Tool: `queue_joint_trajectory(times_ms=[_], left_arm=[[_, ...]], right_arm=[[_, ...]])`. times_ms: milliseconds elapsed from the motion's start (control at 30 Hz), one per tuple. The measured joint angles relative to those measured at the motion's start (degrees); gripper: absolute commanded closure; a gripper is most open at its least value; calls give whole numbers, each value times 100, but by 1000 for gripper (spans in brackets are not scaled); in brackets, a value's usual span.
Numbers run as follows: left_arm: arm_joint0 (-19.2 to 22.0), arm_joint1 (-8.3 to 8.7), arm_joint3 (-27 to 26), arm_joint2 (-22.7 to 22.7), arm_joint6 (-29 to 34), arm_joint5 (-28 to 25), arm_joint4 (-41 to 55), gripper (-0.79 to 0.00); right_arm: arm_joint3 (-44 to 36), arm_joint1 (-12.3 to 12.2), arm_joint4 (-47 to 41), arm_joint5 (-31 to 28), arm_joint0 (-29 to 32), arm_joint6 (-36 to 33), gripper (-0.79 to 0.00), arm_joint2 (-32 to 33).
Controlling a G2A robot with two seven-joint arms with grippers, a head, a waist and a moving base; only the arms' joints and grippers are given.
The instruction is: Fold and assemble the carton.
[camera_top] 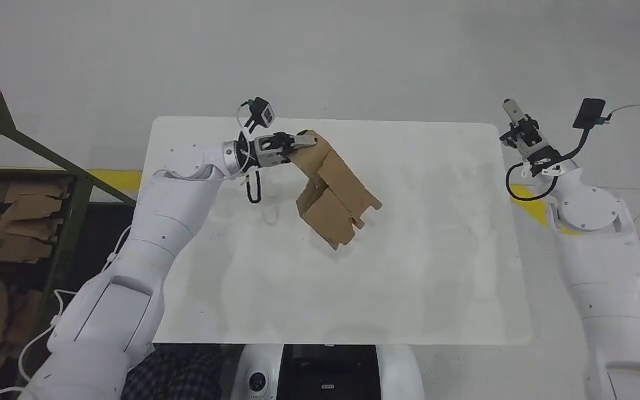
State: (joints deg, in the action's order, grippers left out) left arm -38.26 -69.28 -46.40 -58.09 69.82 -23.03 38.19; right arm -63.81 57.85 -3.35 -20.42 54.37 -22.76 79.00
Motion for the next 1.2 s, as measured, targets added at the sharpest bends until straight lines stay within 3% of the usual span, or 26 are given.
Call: queue_joint_trajectory(times_ms=[433,567,633,900,1200], left_arm=[[20,-18,56,9,7,-34,43,0],[20,-18,56,9,7,-34,43,0],[20,-18,56,9,7,-34,43,0],[20,-18,56,9,7,-34,43,0],[20,-18,56,9,7,-34,43,0]], right_arm=[[-84,-1,-90,34,86,-36,-785,50],[-181,-36,-594,-26,270,-663,-785,226],[-252,-62,-372,-42,366,-782,-785,235],[-791,-22,-143,-108,758,-1187,-785,-95],[-975,74,-929,-222,955,-2057,-785,-541]])
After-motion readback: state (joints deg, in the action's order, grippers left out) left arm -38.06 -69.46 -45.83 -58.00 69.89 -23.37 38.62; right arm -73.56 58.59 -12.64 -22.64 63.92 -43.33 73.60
